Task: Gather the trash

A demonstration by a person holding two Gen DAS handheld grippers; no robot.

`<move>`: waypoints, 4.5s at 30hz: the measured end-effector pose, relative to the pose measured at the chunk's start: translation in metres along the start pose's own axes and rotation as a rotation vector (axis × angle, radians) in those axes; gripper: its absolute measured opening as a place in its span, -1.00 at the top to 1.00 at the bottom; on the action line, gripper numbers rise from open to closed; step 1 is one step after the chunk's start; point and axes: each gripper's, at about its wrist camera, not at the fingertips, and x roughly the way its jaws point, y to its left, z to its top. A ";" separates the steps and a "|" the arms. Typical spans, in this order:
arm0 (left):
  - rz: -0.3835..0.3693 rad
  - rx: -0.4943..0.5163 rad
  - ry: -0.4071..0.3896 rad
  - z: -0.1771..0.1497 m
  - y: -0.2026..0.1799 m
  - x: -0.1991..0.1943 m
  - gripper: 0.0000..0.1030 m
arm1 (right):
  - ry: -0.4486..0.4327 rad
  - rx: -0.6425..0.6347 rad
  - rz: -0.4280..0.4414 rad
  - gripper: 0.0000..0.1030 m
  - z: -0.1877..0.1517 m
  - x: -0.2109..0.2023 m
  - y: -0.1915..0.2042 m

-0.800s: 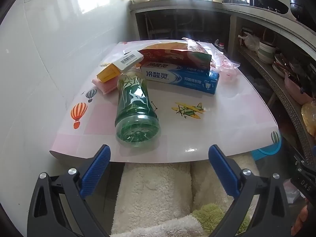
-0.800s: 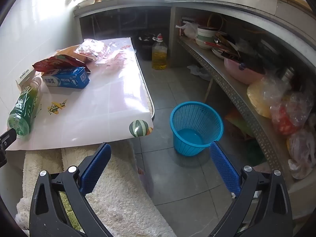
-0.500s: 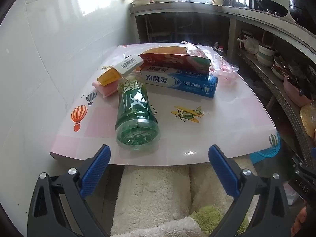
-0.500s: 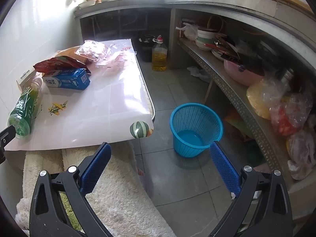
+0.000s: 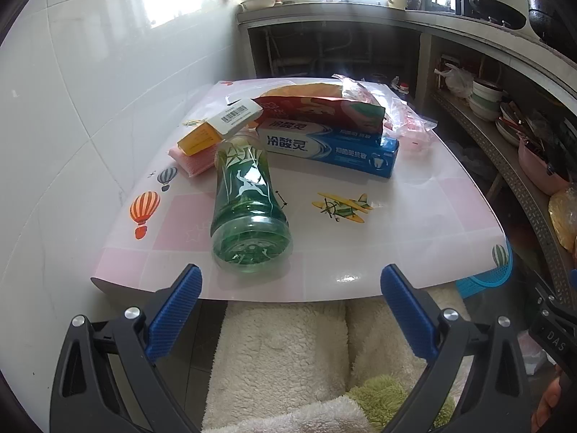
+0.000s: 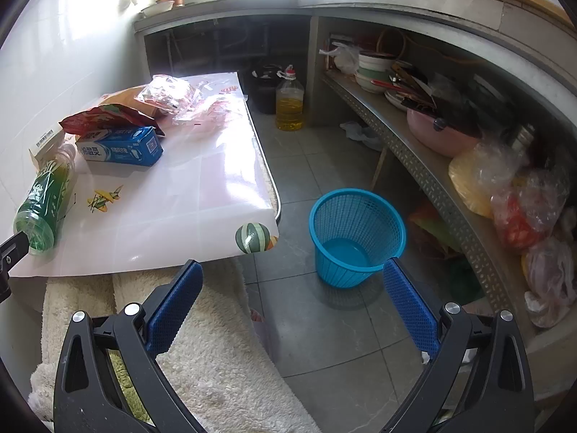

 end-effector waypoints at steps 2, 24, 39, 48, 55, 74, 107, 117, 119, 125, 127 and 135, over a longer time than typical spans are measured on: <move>0.000 0.000 0.000 0.000 0.000 0.000 -0.89 | 0.000 0.001 0.001 -0.85 0.000 0.000 0.000; 0.000 0.001 0.001 0.000 0.000 0.001 -0.89 | -0.004 0.007 0.001 -0.85 -0.001 0.001 -0.003; 0.000 0.002 0.001 0.000 0.000 0.001 -0.89 | -0.006 0.008 0.002 -0.85 0.000 0.002 -0.005; 0.001 0.003 0.002 0.000 0.000 0.001 -0.89 | -0.007 0.009 0.001 -0.85 0.000 0.002 -0.006; 0.001 0.003 0.003 -0.001 0.000 0.001 -0.89 | -0.007 0.011 0.002 -0.85 0.000 0.001 -0.006; 0.000 0.001 0.007 -0.005 0.008 0.002 -0.89 | -0.008 0.011 0.003 -0.85 -0.001 0.003 -0.007; 0.087 -0.172 -0.066 0.063 0.090 0.018 -0.89 | -0.084 -0.073 0.072 -0.85 0.072 0.006 0.048; 0.062 -0.185 -0.072 0.093 0.103 0.033 -0.89 | -0.105 -0.059 0.132 -0.85 0.104 0.019 0.054; 0.052 -0.172 -0.085 0.099 0.100 0.034 -0.89 | -0.118 -0.054 0.147 -0.85 0.110 0.021 0.055; -0.056 -0.122 -0.134 0.119 0.089 0.038 -0.89 | -0.113 0.010 0.258 -0.85 0.146 0.045 0.046; -0.124 -0.111 -0.144 0.127 0.084 0.040 -0.89 | -0.081 0.039 0.305 -0.85 0.163 0.064 0.043; -0.305 -0.080 -0.206 0.155 0.057 0.041 -0.89 | 0.106 0.013 0.435 -0.85 0.207 0.152 0.072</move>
